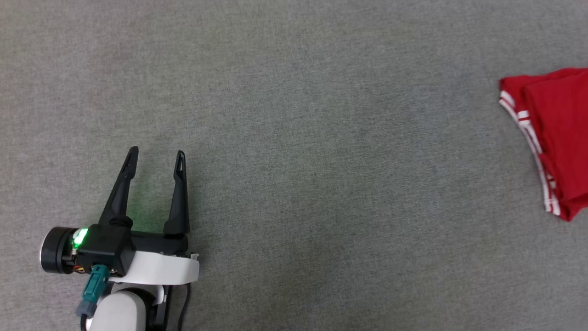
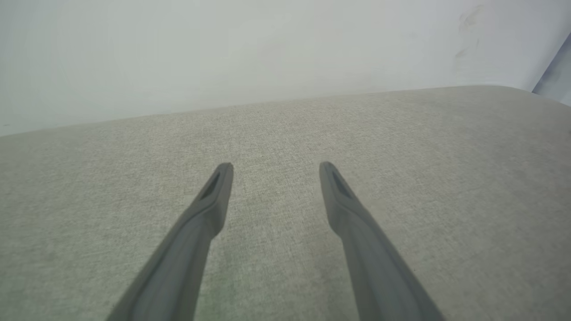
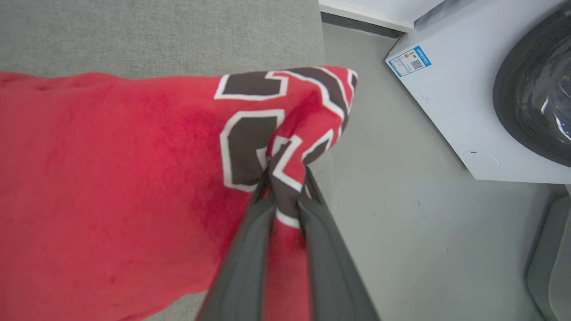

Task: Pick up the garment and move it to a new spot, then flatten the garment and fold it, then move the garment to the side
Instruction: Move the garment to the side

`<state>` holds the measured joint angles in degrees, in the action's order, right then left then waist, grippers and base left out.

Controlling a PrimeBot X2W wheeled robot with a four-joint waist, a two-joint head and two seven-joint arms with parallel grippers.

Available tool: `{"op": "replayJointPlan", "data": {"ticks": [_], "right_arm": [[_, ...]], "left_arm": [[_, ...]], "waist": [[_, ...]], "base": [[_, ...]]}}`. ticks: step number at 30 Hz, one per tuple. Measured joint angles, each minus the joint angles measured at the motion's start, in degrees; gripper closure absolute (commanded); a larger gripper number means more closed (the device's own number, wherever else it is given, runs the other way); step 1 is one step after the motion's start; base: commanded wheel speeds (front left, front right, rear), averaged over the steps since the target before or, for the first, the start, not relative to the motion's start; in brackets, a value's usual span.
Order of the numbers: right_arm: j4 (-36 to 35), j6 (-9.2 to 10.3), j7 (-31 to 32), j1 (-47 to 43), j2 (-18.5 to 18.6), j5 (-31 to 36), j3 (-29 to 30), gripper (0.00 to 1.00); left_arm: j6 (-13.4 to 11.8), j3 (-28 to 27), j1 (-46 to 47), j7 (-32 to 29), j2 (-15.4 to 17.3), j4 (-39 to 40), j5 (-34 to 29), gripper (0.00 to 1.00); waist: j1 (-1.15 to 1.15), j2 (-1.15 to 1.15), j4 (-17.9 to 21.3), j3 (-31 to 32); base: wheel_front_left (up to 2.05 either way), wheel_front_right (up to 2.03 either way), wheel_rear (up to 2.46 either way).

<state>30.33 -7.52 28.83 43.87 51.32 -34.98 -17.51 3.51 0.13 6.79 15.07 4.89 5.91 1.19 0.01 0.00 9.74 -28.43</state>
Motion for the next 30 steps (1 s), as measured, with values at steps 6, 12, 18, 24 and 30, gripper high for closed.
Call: {"op": "replayJointPlan", "data": {"ticks": [6, 12, 18, 24, 30], "right_arm": [[4.6, 0.01, 0.3, 0.6, -3.1, 3.1, 6.9, 1.00], [5.0, 0.01, -0.4, -1.1, -5.7, 7.7, 10.6, 0.00], [-1.5, 0.01, -7.3, -3.1, -5.9, 12.4, 14.8, 0.00], [-9.9, 0.01, -18.1, -4.3, -10.4, 17.2, 21.5, 0.00], [-17.7, 0.00, -29.1, -8.8, -19.1, 23.0, 25.0, 0.00]], "left_arm": [[0.1, -0.3, 0.6, 0.0, 0.2, 0.3, 0.0, 0.00], [0.1, -0.1, 0.5, 0.0, -0.1, -0.7, 0.1, 0.00], [-0.6, -0.1, -2.0, 0.0, -0.8, -1.5, 1.0, 0.00], [-1.6, -0.3, -5.3, 0.0, -1.5, -1.7, 1.6, 0.00], [-2.3, -0.3, -8.1, 0.0, -1.7, -2.0, 2.0, 0.00]], "waist": [[0.00, 0.00, -0.5, -1.1], [0.00, 0.00, -0.5, 1.3], [-0.01, 0.00, -1.0, 6.3], [-0.01, 0.00, -1.8, 11.8], [-0.01, 0.00, -3.4, 16.5]], "base": [[0.00, 0.00, 0.00], [0.00, 0.00, 0.00], [0.00, 0.00, 0.00], [0.00, 0.00, 0.00], [0.00, 0.00, 0.00]]}}
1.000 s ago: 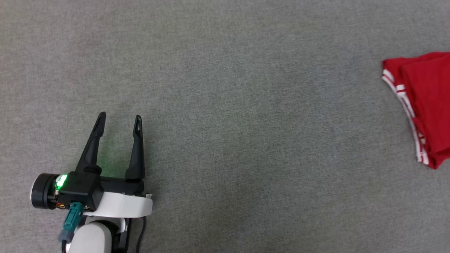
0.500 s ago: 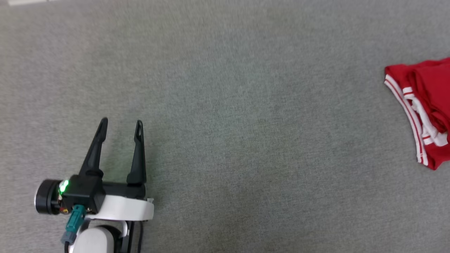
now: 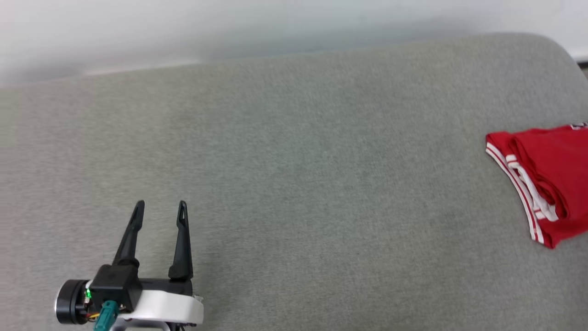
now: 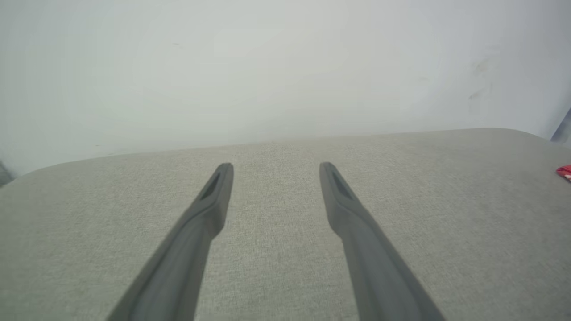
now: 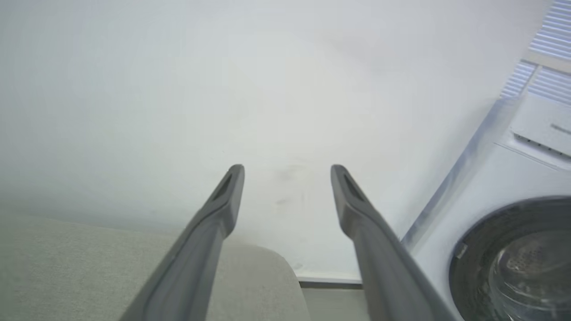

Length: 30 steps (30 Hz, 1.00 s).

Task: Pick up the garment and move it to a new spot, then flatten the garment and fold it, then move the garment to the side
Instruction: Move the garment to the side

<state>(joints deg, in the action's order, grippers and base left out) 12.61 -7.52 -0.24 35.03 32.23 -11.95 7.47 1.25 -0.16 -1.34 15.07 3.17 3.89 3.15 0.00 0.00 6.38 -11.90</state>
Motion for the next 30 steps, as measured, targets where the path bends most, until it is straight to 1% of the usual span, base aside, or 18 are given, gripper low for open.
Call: {"op": "replayJointPlan", "data": {"ticks": [3, 6, 11, 17, 23, 30], "right_arm": [[-3.1, 0.01, -4.5, -3.0, -4.6, 1.9, 0.7, 0.00], [-5.3, 0.01, -8.0, -7.0, -9.4, 3.5, -0.4, 0.00], [-7.4, 0.01, -11.7, -12.8, -14.7, 4.5, -3.1, 0.00], [-8.1, 0.01, -13.9, -20.4, -20.9, 5.3, -4.7, 0.00], [-7.9, 0.01, -14.5, -27.5, -24.6, 5.4, -4.5, 0.00], [-8.3, 0.01, -14.7, -34.8, -27.7, 5.7, -2.3, 0.00]], "left_arm": [[-0.2, 0.4, -0.7, 0.0, -0.1, -0.3, 0.0, 0.00], [-0.5, 0.6, -1.2, 0.0, -0.2, -0.5, 0.1, 0.00], [-0.8, 0.9, -2.4, 0.0, -0.2, -1.0, 0.4, 0.00], [-1.2, 1.0, -3.8, 0.0, -0.2, -1.7, 0.7, 0.00], [-1.3, 1.4, -4.6, 0.0, -0.2, -2.6, 0.6, 0.00], [-1.2, 1.7, -5.6, 0.0, -0.3, -3.7, 1.0, 0.00]], "waist": [[0.00, 0.00, -1.3, 1.8], [0.00, 0.00, -2.9, 3.5], [0.00, 0.00, -5.5, 5.8], [0.00, 0.00, -8.0, 8.5], [-0.01, 0.00, -9.3, 10.7], [-0.01, 0.00, -9.3, 12.4]], "base": [[0.00, 0.00, 0.00], [0.00, 0.00, 0.00], [0.00, 0.00, 0.00], [0.00, 0.00, 0.00], [0.00, 0.00, 0.00], [0.00, 0.00, 0.00]]}}
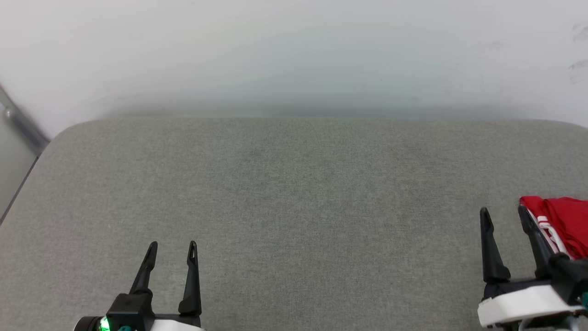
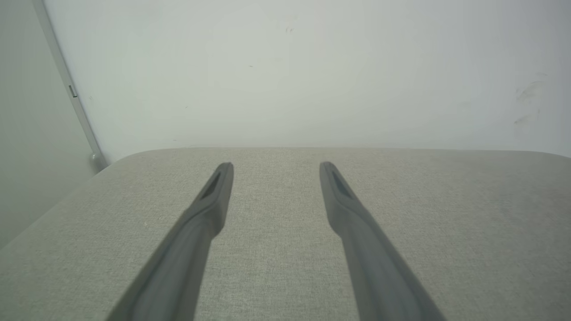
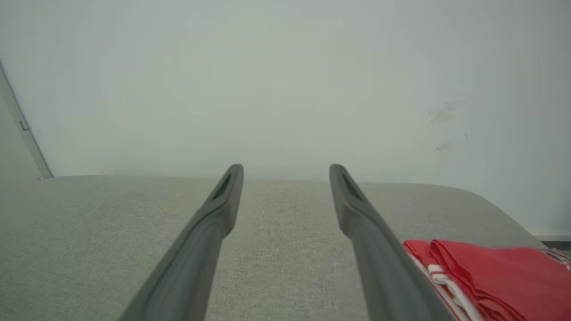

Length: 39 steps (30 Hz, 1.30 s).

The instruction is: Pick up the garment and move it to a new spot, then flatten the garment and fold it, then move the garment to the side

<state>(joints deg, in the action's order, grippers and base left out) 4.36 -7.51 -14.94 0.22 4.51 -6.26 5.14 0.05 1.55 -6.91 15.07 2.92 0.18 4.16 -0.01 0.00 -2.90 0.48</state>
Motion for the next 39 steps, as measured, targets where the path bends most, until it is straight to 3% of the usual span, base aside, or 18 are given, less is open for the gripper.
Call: {"op": "replayJointPlan", "data": {"ticks": [12, 24, 25, 29, 39], "right_arm": [[-4.1, 0.01, -0.1, -7.0, -1.4, -0.4, 1.2, 0.00], [-4.0, 0.01, -0.1, -8.4, -1.5, -1.6, 0.8, 0.00], [-3.5, 0.01, -0.1, -8.5, -1.5, -1.7, 0.8, 1.00], [-1.3, 0.01, 0.3, -8.5, -1.5, -2.0, 0.8, 1.00], [0.4, 0.01, 3.0, -8.1, -1.5, -13.0, 0.8, 1.00]], "left_arm": [[1.5, 0.0, -1.2, 0.0, 0.0, -0.9, 0.6, 0.00], [2.0, -0.5, -2.0, 0.0, 0.0, -1.9, 0.1, 0.00], [2.0, -0.4, -2.1, 0.0, 0.0, -2.5, 0.1, 1.00], [2.0, -0.2, -2.9, -0.4, -0.1, -4.7, 0.4, 1.00], [2.5, -0.9, -1.8, -3.0, -0.1, -6.1, 12.0, 1.00]], "waist": [[0.00, 0.00, 0.7, 1.5], [0.01, 0.00, 0.5, 1.9], [0.01, 0.00, 0.5, 1.9], [0.01, 0.00, 0.5, 1.9], [0.01, 0.00, 0.7, 1.7]], "base": [[0.00, 0.00, 0.00], [0.00, 0.00, 0.00], [0.00, 0.00, 0.00], [0.00, 0.00, 0.00], [0.00, 0.00, 0.00]]}}
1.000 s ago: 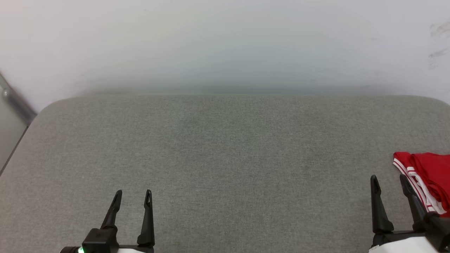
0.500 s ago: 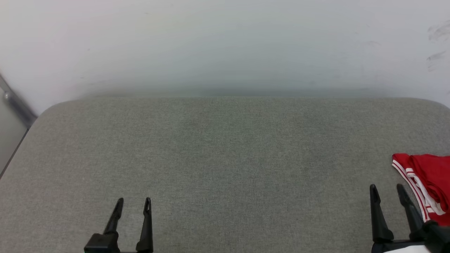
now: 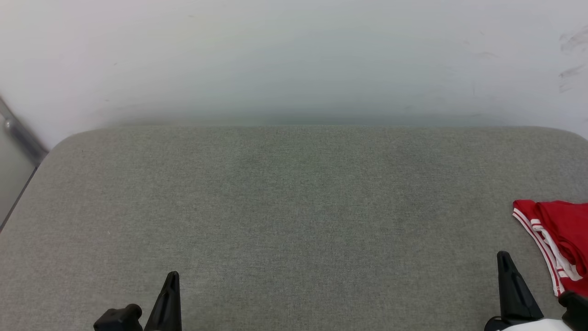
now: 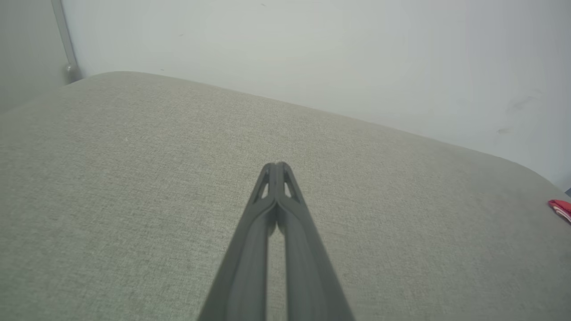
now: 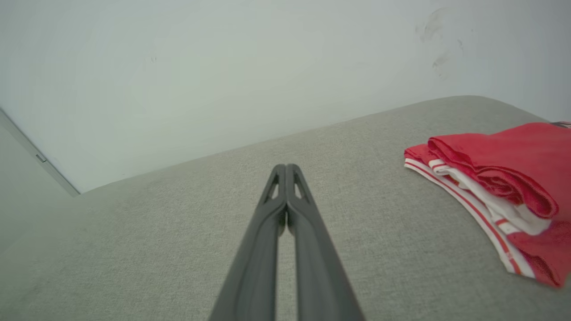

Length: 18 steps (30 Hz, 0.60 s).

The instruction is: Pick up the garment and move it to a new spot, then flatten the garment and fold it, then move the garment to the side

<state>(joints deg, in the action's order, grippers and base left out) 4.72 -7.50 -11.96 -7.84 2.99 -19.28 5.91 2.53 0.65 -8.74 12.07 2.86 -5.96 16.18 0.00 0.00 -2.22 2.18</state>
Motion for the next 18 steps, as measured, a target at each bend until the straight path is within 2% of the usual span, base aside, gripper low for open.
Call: {"op": "replayJointPlan", "data": {"ticks": [18], "right_arm": [[2.2, 0.00, 4.4, 3.3, 0.0, -17.4, 0.1, 1.00]], "left_arm": [[1.1, -1.5, 3.5, -4.4, 0.1, -1.9, 18.3, 1.00]], "waist": [[0.00, 0.00, 0.3, -0.4]], "base": [[0.00, 0.00, 0.00]]}}
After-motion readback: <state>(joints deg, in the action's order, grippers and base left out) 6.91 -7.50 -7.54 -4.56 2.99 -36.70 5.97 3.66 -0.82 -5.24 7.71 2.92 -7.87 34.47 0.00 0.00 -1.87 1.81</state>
